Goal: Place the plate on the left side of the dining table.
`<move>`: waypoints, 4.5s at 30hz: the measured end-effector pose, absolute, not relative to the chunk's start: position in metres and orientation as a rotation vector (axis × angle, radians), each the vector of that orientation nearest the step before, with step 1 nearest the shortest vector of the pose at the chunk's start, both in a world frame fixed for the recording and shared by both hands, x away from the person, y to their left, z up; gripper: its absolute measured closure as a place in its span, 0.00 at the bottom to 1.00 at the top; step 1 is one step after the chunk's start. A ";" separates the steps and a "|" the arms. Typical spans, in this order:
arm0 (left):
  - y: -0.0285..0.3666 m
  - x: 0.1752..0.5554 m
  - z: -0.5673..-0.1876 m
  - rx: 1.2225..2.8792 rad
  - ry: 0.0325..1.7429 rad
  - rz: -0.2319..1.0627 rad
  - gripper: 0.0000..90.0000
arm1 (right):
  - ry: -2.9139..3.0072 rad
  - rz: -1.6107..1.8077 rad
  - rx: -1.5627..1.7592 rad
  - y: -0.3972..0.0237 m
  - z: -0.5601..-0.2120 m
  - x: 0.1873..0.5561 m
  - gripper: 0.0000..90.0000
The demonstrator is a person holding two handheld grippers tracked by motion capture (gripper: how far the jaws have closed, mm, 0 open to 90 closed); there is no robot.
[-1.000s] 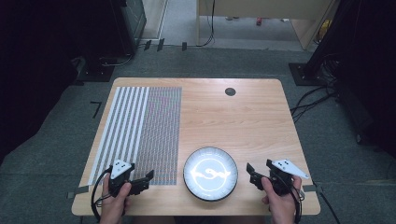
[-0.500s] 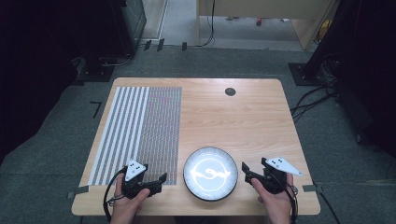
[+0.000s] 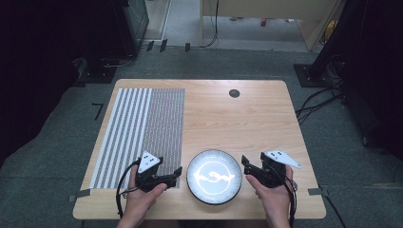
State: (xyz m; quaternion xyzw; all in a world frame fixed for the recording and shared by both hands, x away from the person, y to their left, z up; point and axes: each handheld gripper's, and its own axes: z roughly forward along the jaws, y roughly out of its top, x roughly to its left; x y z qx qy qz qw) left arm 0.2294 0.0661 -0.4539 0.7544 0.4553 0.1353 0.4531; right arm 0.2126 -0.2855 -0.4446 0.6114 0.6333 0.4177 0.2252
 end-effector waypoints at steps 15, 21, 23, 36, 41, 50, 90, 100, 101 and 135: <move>0.037 0.233 -0.467 1.901 1.130 0.301 0.30 | 1.795 1.184 1.695 -0.281 -0.462 0.208 0.51; 0.033 0.229 -0.467 1.895 1.121 0.267 0.41 | 1.825 1.196 1.637 -0.277 -0.469 0.201 0.59; 0.032 0.228 -0.467 1.891 1.110 0.255 0.47 | 1.822 1.207 1.632 -0.276 -0.470 0.199 0.60; 0.031 0.229 -0.470 1.896 1.107 0.227 0.57 | 1.804 1.311 1.678 -0.275 -0.468 0.195 0.69; 0.028 0.227 -0.471 1.901 1.102 0.227 0.59 | 1.840 1.345 1.693 -0.272 -0.468 0.194 0.69; 0.025 0.225 -0.473 1.920 1.088 0.217 0.66 | 1.878 1.330 1.742 -0.262 -0.468 0.191 0.83; 0.025 0.223 -0.481 1.938 1.104 0.259 0.78 | 1.810 1.203 1.852 -0.264 -0.482 0.192 0.88; 0.023 0.221 -0.481 1.943 1.103 0.283 0.78 | 1.762 1.099 1.777 -0.253 -0.484 0.187 0.96; 0.023 0.221 -0.481 1.943 1.104 0.283 0.78 | 1.759 1.110 1.779 -0.254 -0.485 0.187 0.96; 0.031 0.222 -0.483 1.964 1.078 0.237 0.82 | 1.834 1.286 1.999 -0.278 -0.481 0.193 0.91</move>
